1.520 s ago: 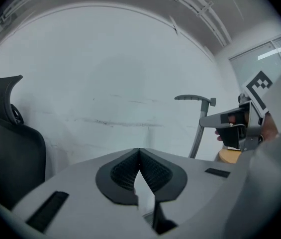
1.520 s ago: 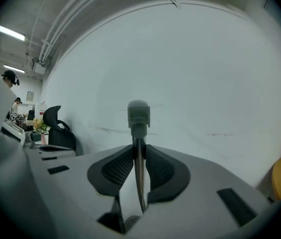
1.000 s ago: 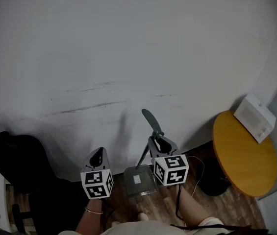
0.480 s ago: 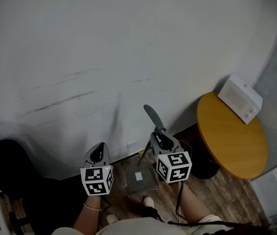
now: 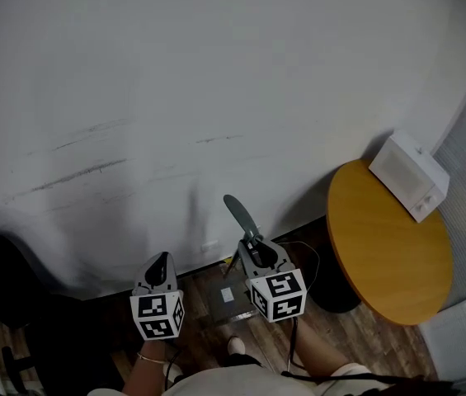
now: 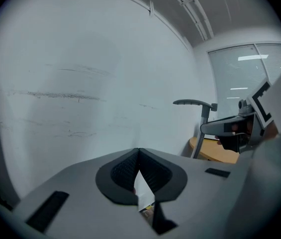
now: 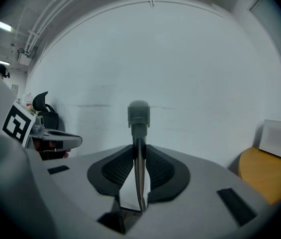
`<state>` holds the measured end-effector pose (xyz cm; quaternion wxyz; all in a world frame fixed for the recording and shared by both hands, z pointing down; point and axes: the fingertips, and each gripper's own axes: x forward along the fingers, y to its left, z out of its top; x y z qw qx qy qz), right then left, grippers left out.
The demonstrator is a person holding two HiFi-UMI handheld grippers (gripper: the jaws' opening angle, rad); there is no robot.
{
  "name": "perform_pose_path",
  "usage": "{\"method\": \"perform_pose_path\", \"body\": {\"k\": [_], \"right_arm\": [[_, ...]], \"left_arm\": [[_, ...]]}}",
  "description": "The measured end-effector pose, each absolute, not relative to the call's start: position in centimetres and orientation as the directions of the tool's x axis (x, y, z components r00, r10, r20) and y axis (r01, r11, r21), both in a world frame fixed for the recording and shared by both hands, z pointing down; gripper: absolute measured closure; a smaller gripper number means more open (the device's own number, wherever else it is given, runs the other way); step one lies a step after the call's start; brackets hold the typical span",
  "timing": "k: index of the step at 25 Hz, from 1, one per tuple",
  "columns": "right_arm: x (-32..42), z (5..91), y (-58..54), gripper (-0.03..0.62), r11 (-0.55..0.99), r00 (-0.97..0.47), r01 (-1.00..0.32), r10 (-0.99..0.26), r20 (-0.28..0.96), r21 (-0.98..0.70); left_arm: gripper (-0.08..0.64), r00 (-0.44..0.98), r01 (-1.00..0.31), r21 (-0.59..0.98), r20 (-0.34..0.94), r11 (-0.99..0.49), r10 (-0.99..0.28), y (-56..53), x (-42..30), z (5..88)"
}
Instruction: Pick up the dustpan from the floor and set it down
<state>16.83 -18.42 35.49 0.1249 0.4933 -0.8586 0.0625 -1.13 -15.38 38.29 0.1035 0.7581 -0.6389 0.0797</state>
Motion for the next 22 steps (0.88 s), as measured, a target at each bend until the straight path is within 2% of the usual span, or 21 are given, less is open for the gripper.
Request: {"method": "perform_pose_path", "body": {"k": [12,22], "right_arm": [[19.3,40.1,-22.7,0.499,0.614,-0.584,-0.789,-0.743,0.326,-0.015],[19.9,44.8,-24.6,0.499,0.625,-0.582,-0.78,-0.726,0.367,0.0]], "left_arm": [[0.543,0.056,-0.998,0.045,0.308,-0.044,-0.95,-18.1,3.2,41.5],[0.543,0.07,-0.998,0.03,0.375,-0.063,-0.924,-19.8,4.6,46.2]]}}
